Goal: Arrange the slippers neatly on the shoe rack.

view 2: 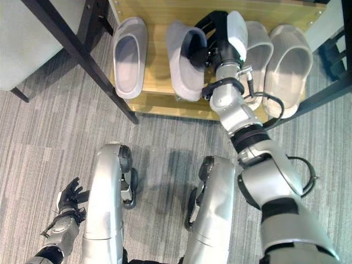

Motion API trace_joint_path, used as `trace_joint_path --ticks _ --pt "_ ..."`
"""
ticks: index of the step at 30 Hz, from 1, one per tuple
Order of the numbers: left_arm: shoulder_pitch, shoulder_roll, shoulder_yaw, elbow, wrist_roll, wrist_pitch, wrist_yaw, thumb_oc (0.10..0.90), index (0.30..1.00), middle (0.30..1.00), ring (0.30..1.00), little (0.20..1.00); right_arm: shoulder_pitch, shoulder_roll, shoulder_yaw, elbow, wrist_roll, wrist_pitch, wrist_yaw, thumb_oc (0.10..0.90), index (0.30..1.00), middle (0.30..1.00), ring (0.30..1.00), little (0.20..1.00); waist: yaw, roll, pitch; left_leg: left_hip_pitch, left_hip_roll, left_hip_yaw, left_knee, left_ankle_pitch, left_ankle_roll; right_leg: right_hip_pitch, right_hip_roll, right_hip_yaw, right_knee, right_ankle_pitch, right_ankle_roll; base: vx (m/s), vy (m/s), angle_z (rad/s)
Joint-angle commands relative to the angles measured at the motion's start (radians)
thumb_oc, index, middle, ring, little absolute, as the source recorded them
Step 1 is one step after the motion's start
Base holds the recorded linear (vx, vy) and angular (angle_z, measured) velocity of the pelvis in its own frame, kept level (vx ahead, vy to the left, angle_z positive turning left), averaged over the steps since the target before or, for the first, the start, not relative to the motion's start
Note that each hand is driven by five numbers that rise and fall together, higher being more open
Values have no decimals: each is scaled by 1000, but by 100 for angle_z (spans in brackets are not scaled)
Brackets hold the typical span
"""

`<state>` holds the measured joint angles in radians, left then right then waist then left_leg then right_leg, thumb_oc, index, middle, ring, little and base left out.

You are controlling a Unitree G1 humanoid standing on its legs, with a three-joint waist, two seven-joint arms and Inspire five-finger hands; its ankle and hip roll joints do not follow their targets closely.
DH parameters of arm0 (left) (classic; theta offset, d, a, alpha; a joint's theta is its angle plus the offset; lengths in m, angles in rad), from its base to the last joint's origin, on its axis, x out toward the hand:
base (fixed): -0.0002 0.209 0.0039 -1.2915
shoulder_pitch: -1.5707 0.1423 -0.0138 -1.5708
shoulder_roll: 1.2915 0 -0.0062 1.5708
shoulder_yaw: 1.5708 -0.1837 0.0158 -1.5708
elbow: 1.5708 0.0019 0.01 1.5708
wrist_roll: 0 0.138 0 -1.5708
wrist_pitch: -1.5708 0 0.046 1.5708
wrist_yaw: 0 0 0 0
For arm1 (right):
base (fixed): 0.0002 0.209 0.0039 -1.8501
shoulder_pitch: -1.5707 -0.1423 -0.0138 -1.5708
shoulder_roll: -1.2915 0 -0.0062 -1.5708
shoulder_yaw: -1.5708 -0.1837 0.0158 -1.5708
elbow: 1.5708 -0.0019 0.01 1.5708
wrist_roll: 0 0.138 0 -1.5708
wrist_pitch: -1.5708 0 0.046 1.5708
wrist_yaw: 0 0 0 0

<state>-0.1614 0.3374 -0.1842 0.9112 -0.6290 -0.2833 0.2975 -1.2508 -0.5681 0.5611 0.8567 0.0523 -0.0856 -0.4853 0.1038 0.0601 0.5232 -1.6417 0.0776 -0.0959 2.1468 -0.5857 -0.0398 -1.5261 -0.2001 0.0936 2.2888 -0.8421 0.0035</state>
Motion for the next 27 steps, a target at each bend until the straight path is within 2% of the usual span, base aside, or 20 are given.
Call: trace_joint_path --ticks 1,4,5,6,9,14,21,27 --pt "39 63 -6 -17 -28 -78 33 800 900 900 900 900 -208 15 10 -21 23 -80 -40 400 300 300 300 300 66 -4 -65 73 -8 -46 153 -213 62 -43 -11 18 2 81 -25 0 0 0" --pt "43 59 -15 -20 -21 -78 33 800 900 900 900 900 -219 28 24 2 26 -78 -33 400 300 300 300 300 72 -6 -71 73 -8 -46 155 -215 63 -43 -11 20 4 83 -22 0 0 0" --pt "42 56 -21 -10 -22 -75 28 800 900 900 900 900 -224 36 25 13 30 -78 -32 442 364 364 364 364 72 -7 -74 73 -9 -46 158 -215 63 -42 -10 23 7 84 -18 0 0 0" --pt "42 55 -26 -16 -22 -72 27 800 900 900 900 900 -224 41 22 28 33 -75 -36 800 900 900 900 900 73 -6 -77 73 -9 -46 159 -217 63 -42 -10 27 9 84 -16 12 12 4" --pt "38 58 -46 -11 -13 -63 17 800 900 900 900 900 -241 55 40 119 54 -60 -20 800 900 900 900 900 74 -8 -87 73 -10 -45 170 -221 62 -35 -12 36 17 83 -12 13 19 6" --pt "28 54 -56 20 -25 -47 -3 800 900 900 900 900 -233 65 38 137 123 -74 -4 800 900 900 900 900 64 -10 -96 77 -6 -44 177 -221 60 -35 -13 41 21 83 -12 1 5 1" --pt "21 46 -57 84 -29 -14 -41 800 900 900 900 900 -189 108 43 81 164 -63 53 800 900 900 900 900 35 -20 -105 97 2 -43 183 -223 54 -19 -6 51 20 86 -10 5 13 0" --pt "34 40 -62 98 -24 2 -58 800 900 900 900 900 -131 115 -1 -14 156 -81 46 800 900 900 900 900 15 -12 -99 97 7 -31 191 -226 55 -24 -2 68 32 87 -9 0 0 0"
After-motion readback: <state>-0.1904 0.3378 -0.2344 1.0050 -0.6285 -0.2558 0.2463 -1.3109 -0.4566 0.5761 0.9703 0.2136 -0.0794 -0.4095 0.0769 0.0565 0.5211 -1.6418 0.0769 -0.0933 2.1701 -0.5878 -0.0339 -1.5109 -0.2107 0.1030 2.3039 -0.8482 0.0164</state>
